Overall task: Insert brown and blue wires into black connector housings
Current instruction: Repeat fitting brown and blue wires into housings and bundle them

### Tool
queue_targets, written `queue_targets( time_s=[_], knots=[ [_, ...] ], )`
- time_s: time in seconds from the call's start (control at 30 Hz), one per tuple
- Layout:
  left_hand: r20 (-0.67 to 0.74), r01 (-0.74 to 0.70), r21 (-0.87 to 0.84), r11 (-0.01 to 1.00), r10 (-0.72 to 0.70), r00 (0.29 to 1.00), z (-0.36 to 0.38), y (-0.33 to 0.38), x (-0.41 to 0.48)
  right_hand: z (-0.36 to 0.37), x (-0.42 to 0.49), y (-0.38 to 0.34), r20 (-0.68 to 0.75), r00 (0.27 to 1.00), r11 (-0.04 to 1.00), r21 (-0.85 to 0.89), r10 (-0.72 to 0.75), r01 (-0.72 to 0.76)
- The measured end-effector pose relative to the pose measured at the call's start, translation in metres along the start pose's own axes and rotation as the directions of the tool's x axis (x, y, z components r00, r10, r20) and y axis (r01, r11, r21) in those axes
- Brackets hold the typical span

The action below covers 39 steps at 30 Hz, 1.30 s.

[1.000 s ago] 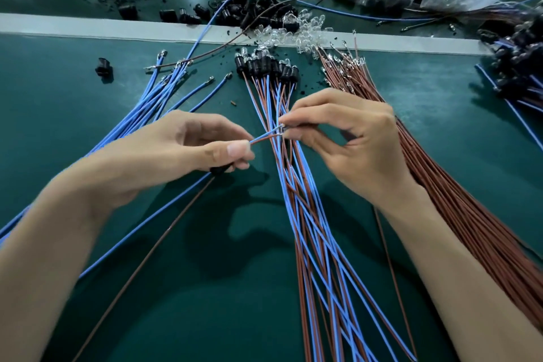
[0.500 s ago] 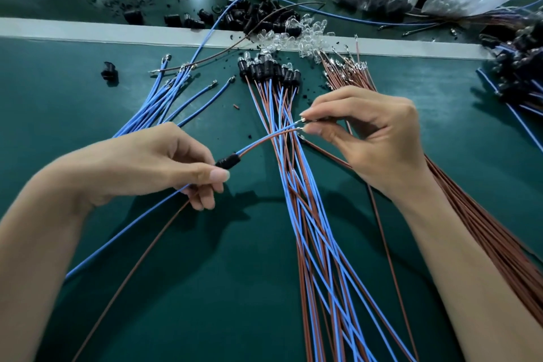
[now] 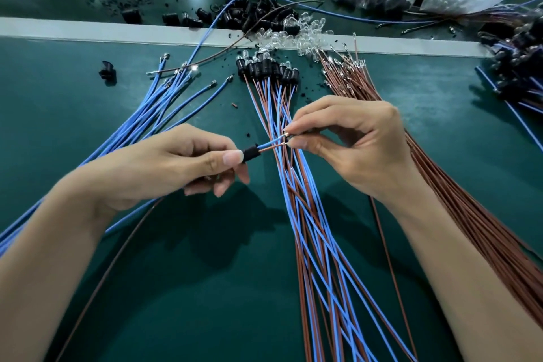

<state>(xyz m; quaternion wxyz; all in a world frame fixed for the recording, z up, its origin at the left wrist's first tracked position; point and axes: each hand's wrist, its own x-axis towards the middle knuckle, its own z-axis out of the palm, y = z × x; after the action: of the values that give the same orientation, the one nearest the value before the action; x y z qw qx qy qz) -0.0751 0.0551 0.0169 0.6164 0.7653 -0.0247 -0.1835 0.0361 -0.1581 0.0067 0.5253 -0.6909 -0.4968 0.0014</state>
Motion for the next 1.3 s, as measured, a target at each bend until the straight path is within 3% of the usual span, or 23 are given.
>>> queue_targets(
  time_s=[0.13,0.3,0.43,0.6,0.77,1.1,1.3],
  knots=[
    [-0.009,-0.034,0.032,0.999,0.034,0.999,0.011,0.001,0.005,0.011,-0.001,-0.003,0.061,0.998,1.000,-0.005,-0.015,0.015],
    [-0.058,-0.030,-0.080,0.996,0.025,0.998,0.019,0.002,0.007,0.015,0.000,-0.005,0.041,0.999,0.998,0.069,0.009,-0.012],
    [-0.023,-0.013,-0.106,0.994,0.010,1.000,0.019,0.003,0.007,0.013,-0.001,-0.009,0.111,0.993,0.994,0.091,0.051,-0.061],
    [-0.009,0.010,-0.152,0.988,-0.012,1.000,0.022,0.005,0.008,0.019,0.000,-0.014,0.212,0.977,0.994,-0.102,-0.001,0.023],
    [-0.024,0.052,-0.175,0.983,-0.057,0.998,0.023,0.004,0.009,0.023,-0.002,-0.014,0.213,0.977,0.987,-0.161,0.013,0.022],
    [-0.081,0.025,-0.121,0.992,-0.035,0.996,0.025,0.006,0.014,0.018,-0.002,-0.012,0.184,0.980,0.993,-0.105,0.077,-0.059],
    [-0.046,0.015,-0.106,0.994,-0.020,0.999,0.019,0.004,0.015,0.010,0.000,-0.010,0.192,0.973,0.991,-0.066,0.130,-0.120]
  ],
)
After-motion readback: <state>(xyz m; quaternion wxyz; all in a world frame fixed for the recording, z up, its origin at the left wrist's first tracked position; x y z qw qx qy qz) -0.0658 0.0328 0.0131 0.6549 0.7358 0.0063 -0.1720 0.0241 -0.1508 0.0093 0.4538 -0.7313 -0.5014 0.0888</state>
